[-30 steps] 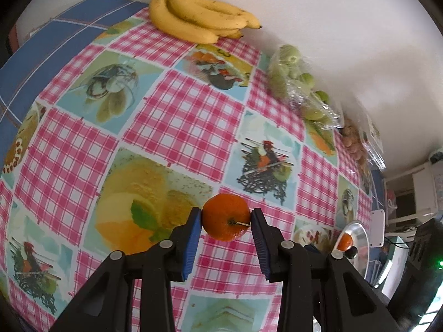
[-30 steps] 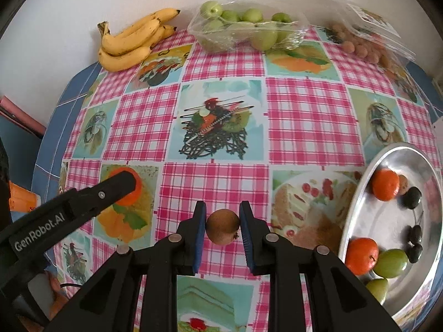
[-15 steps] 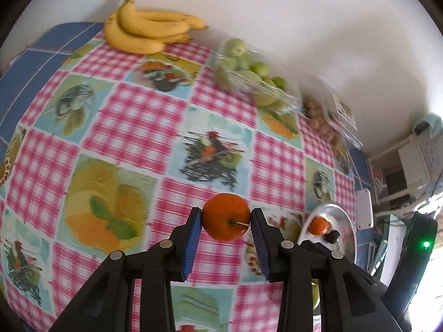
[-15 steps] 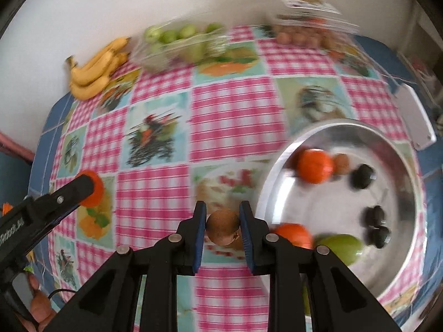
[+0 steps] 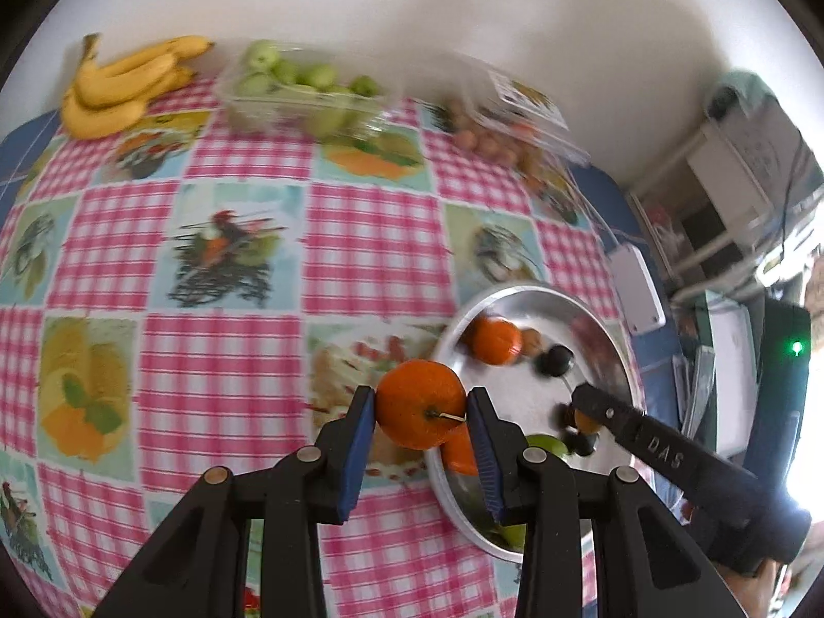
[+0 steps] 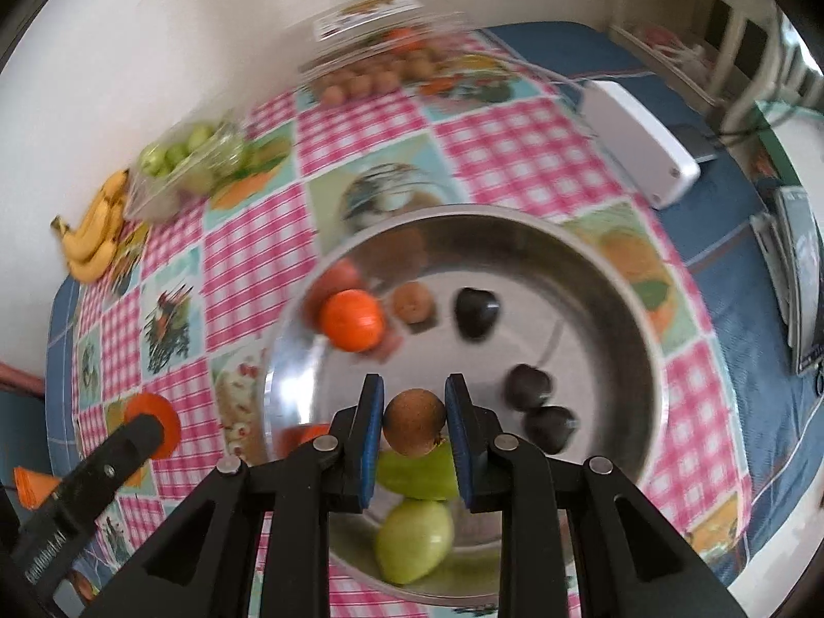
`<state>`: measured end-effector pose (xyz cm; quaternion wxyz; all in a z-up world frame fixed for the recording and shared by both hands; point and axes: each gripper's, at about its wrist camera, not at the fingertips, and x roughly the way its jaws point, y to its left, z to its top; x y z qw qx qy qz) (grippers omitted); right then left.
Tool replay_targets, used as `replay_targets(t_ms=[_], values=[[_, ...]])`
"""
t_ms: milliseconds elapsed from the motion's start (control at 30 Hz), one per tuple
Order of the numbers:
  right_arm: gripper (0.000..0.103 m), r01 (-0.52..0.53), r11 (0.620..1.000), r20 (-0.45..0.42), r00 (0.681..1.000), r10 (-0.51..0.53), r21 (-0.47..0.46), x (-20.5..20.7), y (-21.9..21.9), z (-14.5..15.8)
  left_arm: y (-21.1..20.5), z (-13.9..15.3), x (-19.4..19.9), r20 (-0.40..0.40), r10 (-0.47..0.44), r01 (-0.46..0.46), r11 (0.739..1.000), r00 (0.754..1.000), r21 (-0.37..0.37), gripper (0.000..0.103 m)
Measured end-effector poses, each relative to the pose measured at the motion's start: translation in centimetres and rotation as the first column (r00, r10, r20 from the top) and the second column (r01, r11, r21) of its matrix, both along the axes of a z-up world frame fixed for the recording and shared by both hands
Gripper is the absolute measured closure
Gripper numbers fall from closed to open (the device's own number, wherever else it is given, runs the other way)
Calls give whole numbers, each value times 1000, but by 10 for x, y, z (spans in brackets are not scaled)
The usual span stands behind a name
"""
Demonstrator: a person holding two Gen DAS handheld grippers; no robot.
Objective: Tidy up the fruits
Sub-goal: 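Lift and carry the orange and kiwi over the steel bowl, then open the left gripper to drop the orange in the bowl while the right gripper releases the kiwi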
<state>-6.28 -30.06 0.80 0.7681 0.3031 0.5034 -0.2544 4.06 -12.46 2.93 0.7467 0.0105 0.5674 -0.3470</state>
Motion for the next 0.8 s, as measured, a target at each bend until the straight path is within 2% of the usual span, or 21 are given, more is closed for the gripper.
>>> replay_targets(t_ms=[333, 800], values=[[78, 46, 998, 16, 999, -47, 38, -15, -19, -9, -36, -15, -19, 31, -71, 69, 996, 997, 50, 64], [78, 28, 999, -6, 1000, -28, 42, -2, -17, -30, -51, -37, -10, 53, -79, 75, 994, 995, 82, 64]])
